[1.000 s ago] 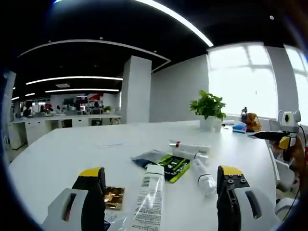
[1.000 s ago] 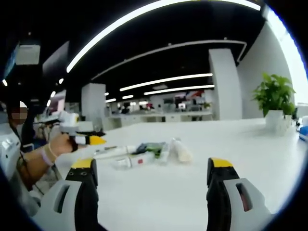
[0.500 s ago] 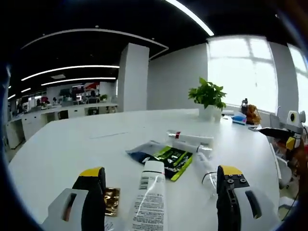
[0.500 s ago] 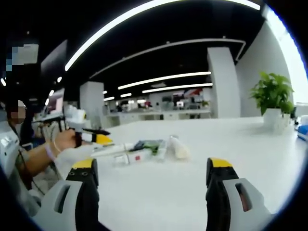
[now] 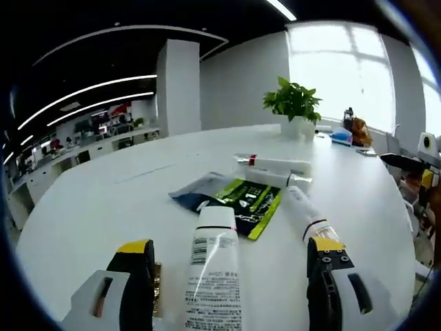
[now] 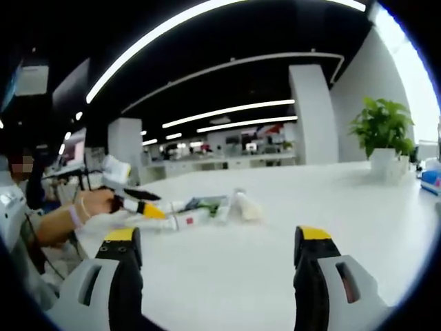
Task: Arrange the skincare products in the storage area until every visible bottle or jar stands upright without overlapping.
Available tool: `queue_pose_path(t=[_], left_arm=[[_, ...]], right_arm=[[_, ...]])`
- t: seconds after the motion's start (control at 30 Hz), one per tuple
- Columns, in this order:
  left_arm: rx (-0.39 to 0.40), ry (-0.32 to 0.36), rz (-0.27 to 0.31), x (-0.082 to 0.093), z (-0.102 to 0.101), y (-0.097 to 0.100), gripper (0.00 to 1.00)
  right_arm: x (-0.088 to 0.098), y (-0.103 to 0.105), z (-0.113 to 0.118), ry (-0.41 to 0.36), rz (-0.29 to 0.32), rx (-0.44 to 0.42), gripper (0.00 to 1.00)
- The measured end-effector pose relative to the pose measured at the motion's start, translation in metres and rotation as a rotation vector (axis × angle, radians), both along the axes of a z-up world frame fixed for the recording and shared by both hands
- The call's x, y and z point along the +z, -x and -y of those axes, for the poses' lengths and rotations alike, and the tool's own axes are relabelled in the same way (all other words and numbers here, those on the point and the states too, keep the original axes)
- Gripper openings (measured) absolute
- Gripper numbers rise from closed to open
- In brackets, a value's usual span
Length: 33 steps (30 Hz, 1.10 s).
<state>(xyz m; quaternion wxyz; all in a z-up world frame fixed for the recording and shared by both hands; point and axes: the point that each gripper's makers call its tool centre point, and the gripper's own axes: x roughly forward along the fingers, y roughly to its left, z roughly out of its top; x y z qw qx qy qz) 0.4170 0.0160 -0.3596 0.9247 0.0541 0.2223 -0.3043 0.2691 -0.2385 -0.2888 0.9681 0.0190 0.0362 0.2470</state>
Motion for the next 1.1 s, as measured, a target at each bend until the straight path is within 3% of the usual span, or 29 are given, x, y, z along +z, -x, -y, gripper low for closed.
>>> queue_pose_path(t=[0.43,0.63,0.77,1.1], left_arm=[[-0.012,0.045,-0.048,-0.006,0.009,-0.005,0.85],[-0.027,-0.042,-0.060,-0.019,0.009,-0.009,0.81],[-0.039,-0.052,-0.076,-0.024,0.014,-0.004,0.80],[-0.048,-0.064,-0.090,-0.026,0.013,-0.011,0.62]], right_arm=[[0.002,0.004,0.006,-0.004,0.004,-0.011,0.89],[0.000,0.005,0.008,-0.002,0.000,-0.016,0.89],[-0.001,0.005,0.009,-0.001,-0.003,-0.018,0.88],[-0.002,0.004,0.012,-0.003,-0.007,-0.027,0.88]])
